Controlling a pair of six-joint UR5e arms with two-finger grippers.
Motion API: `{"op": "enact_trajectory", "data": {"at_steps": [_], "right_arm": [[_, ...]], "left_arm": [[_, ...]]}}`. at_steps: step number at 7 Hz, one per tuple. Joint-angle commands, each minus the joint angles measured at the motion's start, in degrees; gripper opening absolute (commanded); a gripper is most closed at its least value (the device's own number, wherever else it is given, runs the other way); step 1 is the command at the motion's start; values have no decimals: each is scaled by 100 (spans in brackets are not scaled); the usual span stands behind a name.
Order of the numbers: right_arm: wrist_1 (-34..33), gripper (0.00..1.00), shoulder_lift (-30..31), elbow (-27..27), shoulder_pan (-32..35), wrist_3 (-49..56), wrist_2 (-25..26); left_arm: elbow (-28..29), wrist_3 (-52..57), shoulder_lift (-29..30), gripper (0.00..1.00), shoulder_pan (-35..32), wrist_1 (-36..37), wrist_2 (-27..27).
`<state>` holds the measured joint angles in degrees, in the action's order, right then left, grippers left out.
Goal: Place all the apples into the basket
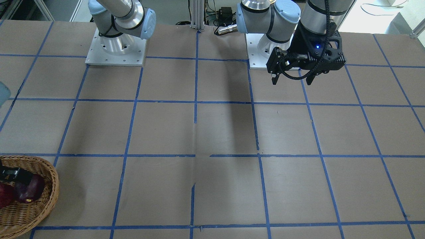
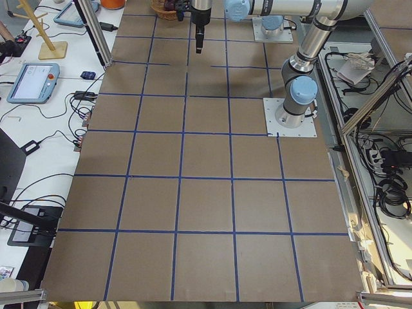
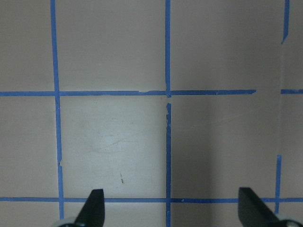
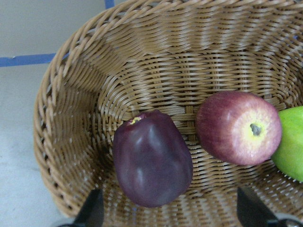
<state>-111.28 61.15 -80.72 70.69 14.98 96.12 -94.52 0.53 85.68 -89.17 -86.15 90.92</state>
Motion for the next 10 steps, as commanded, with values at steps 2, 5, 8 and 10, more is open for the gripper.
{"op": "enact_trajectory", "data": {"at_steps": [2,5,8,10], "right_arm": [[1587,100,1377,-67,408,-160,-620],[2276,100,2145,-198,1453,-1528,-620],[2540,100,2812,-812,1738,-1647,-629],[2576,100,2771,-849,1694,-1638,-629]], "left_arm": [[4,8,-16,100,5,-7,-4],[30,8,-68,100,14,-33,-13],[39,8,-78,100,23,-33,-13],[39,-18,-51,100,23,-24,-22]]}}
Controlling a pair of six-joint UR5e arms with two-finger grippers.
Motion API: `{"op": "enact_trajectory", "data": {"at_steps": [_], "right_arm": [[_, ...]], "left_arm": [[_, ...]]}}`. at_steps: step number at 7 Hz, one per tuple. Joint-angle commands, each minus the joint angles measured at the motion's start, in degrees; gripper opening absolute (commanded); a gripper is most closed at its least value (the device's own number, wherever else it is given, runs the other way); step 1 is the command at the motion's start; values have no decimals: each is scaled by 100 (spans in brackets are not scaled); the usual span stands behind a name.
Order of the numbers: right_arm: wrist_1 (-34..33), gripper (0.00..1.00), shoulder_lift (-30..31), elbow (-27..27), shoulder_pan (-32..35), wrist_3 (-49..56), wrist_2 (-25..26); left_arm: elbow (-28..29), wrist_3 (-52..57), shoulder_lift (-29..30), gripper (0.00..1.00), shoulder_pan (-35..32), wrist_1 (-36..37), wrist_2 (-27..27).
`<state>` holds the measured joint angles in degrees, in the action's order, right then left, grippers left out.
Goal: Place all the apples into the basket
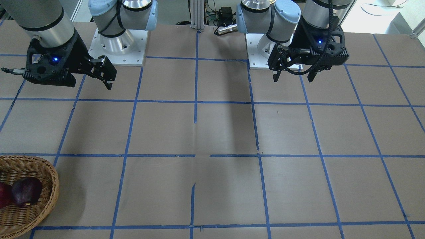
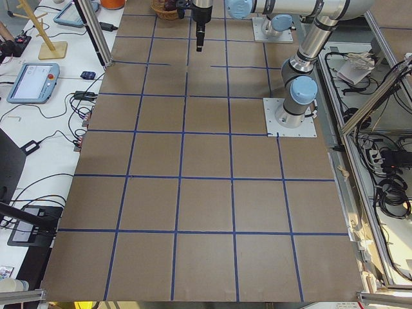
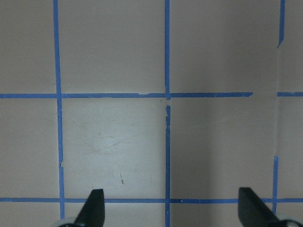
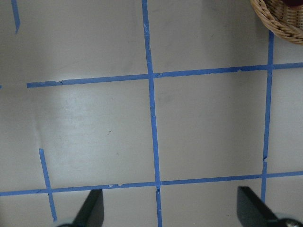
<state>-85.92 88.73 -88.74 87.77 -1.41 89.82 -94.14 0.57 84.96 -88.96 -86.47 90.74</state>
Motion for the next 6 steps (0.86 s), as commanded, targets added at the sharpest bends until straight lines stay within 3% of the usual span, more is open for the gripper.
{"op": "enact_trajectory", "data": {"at_steps": [1,6], "right_arm": [[162,100,21,5,-49,0,27],[286,100,57,41,-58,26,1]], "left_arm": [[1,-21,12,100,-7,7,-4],[1,-21,3,100,-7,-2,-4]]}}
